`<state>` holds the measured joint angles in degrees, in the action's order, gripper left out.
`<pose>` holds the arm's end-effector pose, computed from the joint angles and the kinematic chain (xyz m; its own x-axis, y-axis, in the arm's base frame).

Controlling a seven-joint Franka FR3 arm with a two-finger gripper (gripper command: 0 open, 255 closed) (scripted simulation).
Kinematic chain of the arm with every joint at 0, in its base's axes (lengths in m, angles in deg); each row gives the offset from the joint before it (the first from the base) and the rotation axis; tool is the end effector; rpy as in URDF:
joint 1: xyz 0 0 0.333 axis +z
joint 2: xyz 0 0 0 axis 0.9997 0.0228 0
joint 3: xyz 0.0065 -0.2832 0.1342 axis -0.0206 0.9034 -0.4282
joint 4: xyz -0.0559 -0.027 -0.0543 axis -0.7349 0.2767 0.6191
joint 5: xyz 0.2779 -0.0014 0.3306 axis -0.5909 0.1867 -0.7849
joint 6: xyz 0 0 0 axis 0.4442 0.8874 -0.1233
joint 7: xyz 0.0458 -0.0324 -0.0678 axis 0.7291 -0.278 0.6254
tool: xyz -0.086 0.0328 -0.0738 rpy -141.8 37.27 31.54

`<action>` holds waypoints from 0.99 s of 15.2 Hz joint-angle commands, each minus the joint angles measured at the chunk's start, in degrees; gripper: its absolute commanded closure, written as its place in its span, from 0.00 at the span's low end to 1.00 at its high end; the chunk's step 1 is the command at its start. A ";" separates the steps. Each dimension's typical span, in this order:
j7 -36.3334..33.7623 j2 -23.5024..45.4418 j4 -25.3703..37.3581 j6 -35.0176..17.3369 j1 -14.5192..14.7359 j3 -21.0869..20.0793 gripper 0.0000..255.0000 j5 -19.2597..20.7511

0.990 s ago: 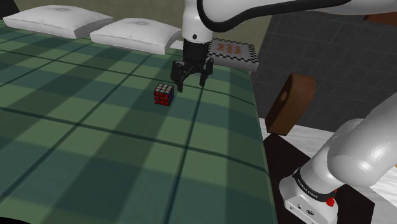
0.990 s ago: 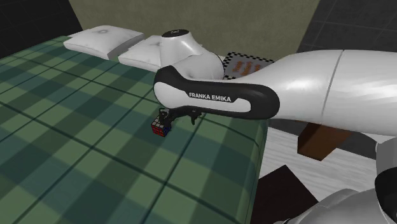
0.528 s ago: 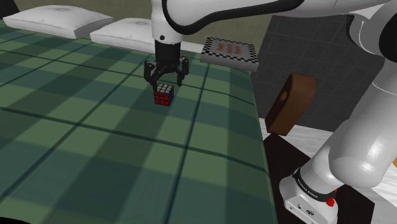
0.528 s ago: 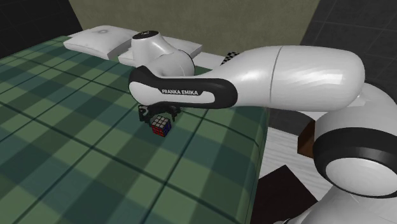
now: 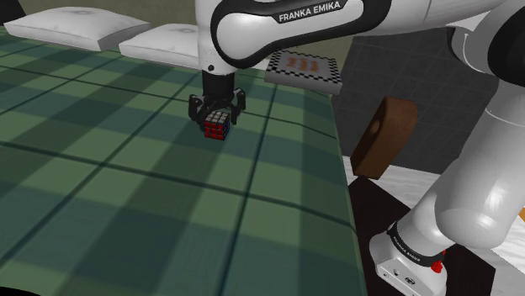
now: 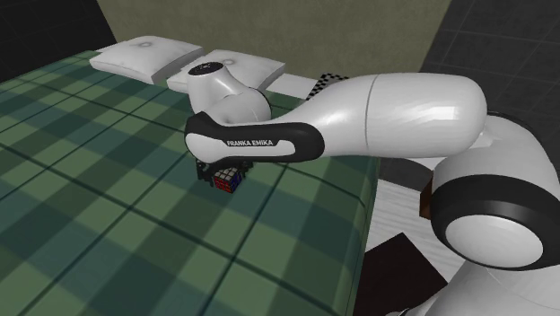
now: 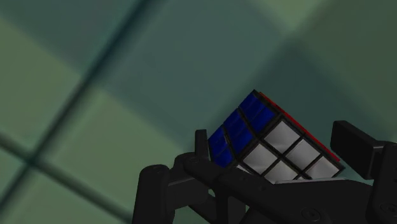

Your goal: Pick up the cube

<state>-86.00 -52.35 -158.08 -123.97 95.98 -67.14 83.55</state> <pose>0.5712 0.3245 0.4351 0.9939 -0.1079 -0.0220 -0.1087 -0.9933 -0.0385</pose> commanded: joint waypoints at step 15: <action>0.06 -0.66 1.76 2.33 -0.01 -0.09 1.00 -0.29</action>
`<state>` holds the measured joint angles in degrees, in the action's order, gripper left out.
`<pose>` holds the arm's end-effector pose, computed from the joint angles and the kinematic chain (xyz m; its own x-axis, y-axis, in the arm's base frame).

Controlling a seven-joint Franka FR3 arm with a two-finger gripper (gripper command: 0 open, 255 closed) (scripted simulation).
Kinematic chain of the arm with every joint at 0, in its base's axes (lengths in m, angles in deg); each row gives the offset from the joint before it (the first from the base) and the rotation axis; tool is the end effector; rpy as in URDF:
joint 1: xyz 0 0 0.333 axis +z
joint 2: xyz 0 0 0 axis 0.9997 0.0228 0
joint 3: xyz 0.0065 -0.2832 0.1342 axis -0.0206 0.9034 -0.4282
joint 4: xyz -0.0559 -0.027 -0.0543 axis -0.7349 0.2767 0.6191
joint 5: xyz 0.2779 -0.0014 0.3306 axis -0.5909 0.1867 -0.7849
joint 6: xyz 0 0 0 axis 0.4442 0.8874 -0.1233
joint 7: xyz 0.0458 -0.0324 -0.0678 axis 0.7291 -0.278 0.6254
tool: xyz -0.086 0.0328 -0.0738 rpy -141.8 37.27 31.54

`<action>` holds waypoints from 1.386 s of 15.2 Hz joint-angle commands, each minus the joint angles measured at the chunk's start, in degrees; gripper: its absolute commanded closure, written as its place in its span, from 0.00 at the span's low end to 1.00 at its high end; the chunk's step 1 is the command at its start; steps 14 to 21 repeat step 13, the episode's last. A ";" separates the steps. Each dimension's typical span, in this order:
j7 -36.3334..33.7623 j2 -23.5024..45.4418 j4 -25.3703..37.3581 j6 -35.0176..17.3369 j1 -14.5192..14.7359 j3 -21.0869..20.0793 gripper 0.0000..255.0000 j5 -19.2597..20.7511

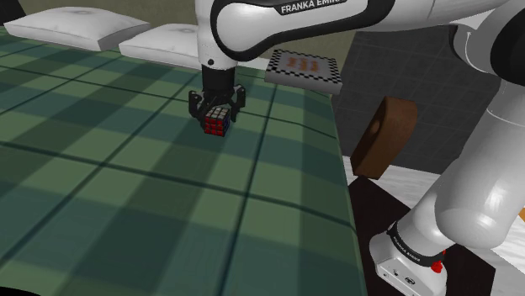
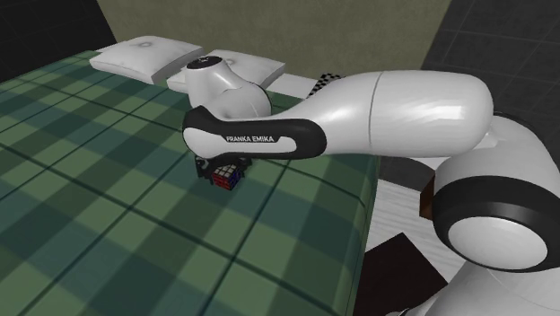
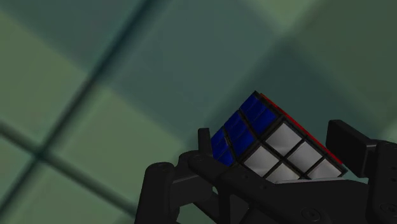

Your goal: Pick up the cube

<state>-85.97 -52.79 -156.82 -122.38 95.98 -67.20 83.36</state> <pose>0.5710 0.3248 0.4486 0.9939 -0.1081 -0.0209 -0.1089 -0.9933 -0.0391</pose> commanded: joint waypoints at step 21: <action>-0.05 -0.62 8.61 9.20 0.21 -0.22 1.00 -0.31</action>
